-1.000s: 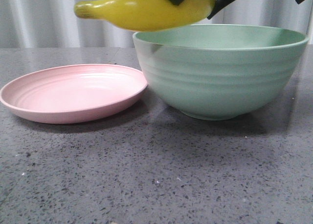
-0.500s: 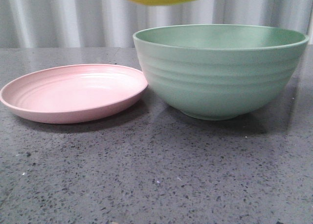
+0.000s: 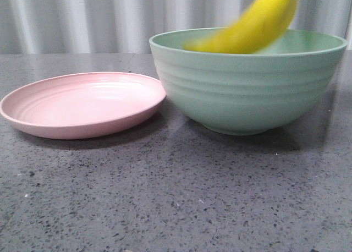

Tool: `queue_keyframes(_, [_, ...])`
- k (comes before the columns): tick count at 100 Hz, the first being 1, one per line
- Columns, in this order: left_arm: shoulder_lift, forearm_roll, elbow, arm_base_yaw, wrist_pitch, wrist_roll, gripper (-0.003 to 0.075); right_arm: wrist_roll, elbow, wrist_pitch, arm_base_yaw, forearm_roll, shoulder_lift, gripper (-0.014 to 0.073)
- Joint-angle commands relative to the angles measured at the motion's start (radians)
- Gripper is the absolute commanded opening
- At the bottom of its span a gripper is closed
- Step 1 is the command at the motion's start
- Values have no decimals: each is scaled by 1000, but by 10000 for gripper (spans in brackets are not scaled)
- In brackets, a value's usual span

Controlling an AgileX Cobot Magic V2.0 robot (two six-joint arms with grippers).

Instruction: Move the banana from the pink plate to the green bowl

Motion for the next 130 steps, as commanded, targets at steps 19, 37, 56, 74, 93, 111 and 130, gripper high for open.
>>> queue_keyframes(19, [-35,-12,-33,-6,-67,0,387,-10,-28,-68,-1,4,-26,414])
queue_keyframes(37, [-35,-12,-33,-6,-74,0,382,-39,-32,-66,-1,-25,-38,385])
queue_keyframes(56, [-35,-12,-33,-6,-91,0,142,-106,-32,26,-1,-82,-88,125])
queue_keyframes(74, [-47,-9,-33,-6,-96,0,-20,-187,6,49,-1,-119,-179,-67])
queue_keyframes(93, [-123,-6,-25,-6,-114,26,-20,-196,158,-81,-1,-155,-342,-67])
queue_keyframes(111, [-252,-6,55,-6,-170,83,-20,-196,351,-213,-1,-169,-521,-67])
queue_keyframes(130, [-458,-6,262,-6,-313,94,-20,-196,552,-374,-1,-169,-740,-67])
